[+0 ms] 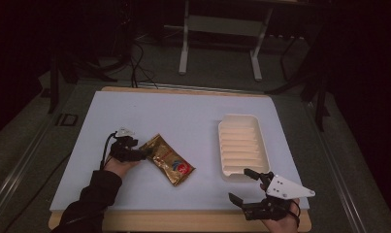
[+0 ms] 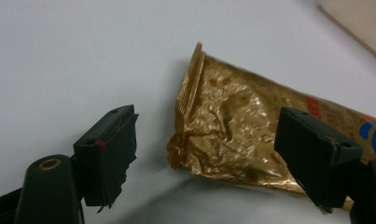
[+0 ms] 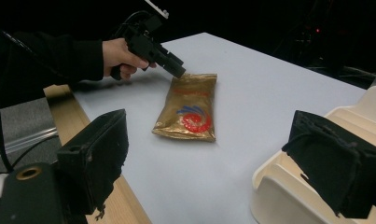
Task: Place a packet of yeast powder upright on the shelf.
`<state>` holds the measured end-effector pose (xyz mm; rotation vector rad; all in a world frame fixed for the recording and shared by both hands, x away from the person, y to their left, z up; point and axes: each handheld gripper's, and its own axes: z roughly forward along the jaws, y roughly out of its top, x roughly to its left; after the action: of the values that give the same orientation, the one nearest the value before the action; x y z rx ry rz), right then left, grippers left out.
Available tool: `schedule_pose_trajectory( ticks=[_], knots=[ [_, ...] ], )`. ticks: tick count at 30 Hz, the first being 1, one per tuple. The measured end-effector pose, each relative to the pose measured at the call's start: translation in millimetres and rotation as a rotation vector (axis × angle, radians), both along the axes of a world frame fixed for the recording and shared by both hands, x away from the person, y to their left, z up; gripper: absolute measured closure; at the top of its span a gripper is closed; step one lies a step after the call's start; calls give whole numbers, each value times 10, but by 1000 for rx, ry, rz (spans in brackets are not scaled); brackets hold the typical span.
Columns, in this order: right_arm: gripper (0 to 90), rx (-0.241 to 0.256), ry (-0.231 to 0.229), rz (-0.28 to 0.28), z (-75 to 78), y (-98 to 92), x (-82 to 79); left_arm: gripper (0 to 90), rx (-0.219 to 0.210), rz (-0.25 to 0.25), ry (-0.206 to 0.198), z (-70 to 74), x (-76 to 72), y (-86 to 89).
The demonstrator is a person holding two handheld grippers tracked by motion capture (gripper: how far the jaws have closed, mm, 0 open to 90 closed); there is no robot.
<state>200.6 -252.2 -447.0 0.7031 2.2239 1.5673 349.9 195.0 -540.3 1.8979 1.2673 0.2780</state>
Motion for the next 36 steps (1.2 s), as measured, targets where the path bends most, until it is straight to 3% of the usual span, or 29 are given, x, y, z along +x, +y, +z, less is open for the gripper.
schedule_pose_trajectory(
  ticks=[8,10,21,27,30,33,36],
  knots=[
    [123,1,2,4,2,9,-5,276,-24,-3,42,-60,29,14],
    [123,-2,4,4,-7,11,2,303,-49,-18,60,-82,41,1],
    [124,0,11,8,-6,11,4,427,-78,-19,82,-123,40,-17],
    [124,-4,12,9,-8,20,5,526,-21,-10,44,-126,-28,-111],
    [125,-5,9,7,-5,16,4,562,36,8,19,-120,-66,-190],
    [125,-6,9,7,-6,18,6,634,139,39,-25,-120,-111,-283],
    [125,-11,9,5,-6,23,3,708,176,57,-42,-123,-138,-330]
  ],
)
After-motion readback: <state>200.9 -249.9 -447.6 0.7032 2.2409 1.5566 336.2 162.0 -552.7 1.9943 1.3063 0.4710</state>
